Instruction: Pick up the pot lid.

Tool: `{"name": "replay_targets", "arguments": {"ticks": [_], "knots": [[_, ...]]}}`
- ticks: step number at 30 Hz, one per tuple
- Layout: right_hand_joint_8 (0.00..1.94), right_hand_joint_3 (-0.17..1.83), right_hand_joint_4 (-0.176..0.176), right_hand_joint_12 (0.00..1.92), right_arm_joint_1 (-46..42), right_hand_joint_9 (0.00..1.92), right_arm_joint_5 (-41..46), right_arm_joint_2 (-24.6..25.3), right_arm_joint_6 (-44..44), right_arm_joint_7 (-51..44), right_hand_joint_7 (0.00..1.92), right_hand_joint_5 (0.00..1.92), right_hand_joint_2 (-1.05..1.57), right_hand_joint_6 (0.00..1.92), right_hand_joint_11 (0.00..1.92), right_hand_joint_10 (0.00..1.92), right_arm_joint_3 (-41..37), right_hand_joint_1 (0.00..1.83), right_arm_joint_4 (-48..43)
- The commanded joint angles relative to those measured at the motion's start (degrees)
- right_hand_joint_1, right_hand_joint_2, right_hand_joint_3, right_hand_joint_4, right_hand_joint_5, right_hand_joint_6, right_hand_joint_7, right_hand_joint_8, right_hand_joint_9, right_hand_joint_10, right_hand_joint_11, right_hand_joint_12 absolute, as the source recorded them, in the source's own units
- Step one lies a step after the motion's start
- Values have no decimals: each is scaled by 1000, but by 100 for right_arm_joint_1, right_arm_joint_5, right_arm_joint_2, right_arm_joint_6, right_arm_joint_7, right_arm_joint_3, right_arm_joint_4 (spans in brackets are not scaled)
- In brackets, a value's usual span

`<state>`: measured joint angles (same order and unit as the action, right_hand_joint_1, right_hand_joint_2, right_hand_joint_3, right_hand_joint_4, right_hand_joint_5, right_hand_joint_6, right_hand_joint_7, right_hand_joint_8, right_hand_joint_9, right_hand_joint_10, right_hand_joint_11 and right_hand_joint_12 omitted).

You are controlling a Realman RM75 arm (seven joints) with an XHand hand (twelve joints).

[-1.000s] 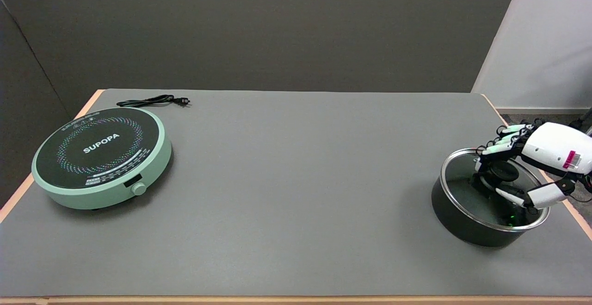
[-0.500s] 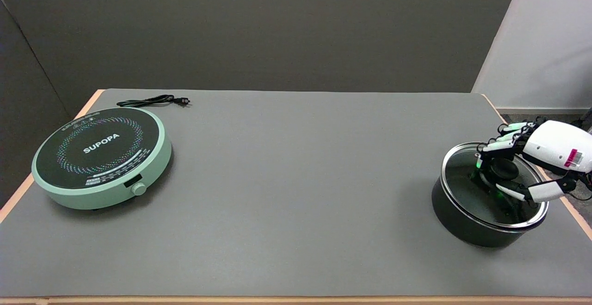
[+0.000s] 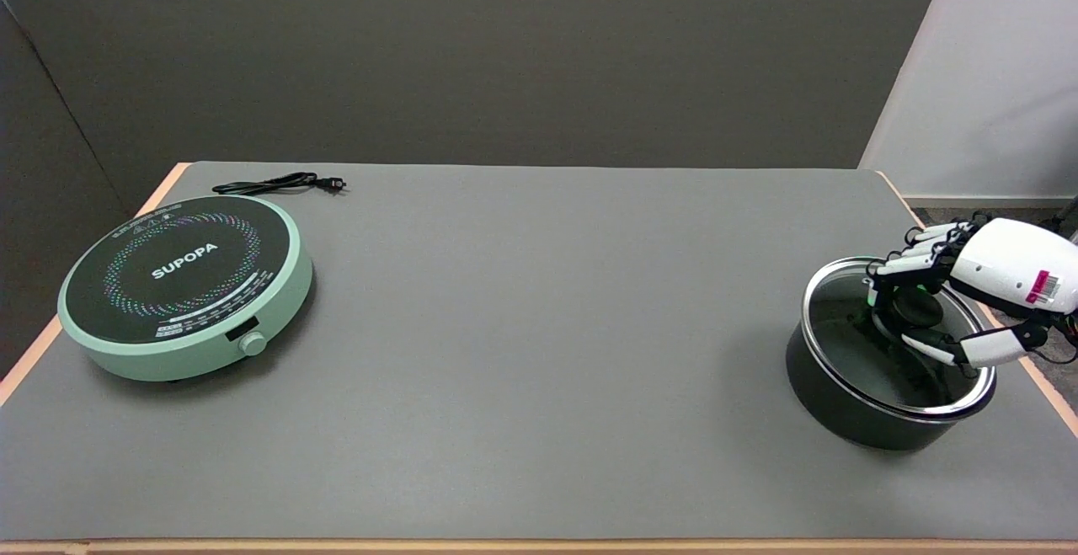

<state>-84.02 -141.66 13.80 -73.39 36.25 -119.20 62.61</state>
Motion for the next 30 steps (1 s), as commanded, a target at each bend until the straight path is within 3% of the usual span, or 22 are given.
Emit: {"name": "replay_targets", "arguments": {"ticks": [1,5,7,9,15,30], "knots": [[1281,622,176,1073,0,828,-5,-27,-26,0,918,656,840,1319,680,1440,15,1364,-26],[1339,721,176,1108,0,815,-5,-67,6,0,909,549,801,1517,672,1547,15,1365,-70],[1417,833,176,1144,0,819,-5,-87,14,0,897,586,762,1698,661,1651,15,1365,-82],[1493,906,176,1155,0,812,-5,-111,14,0,875,590,747,1742,653,1728,15,1362,-90],[1601,1076,176,1149,0,821,-5,-186,-10,0,881,612,685,1745,662,1810,19,1368,-141],[1623,1172,176,1288,0,852,-5,-343,6,0,912,648,632,1760,667,1866,23,1379,-202]]}}
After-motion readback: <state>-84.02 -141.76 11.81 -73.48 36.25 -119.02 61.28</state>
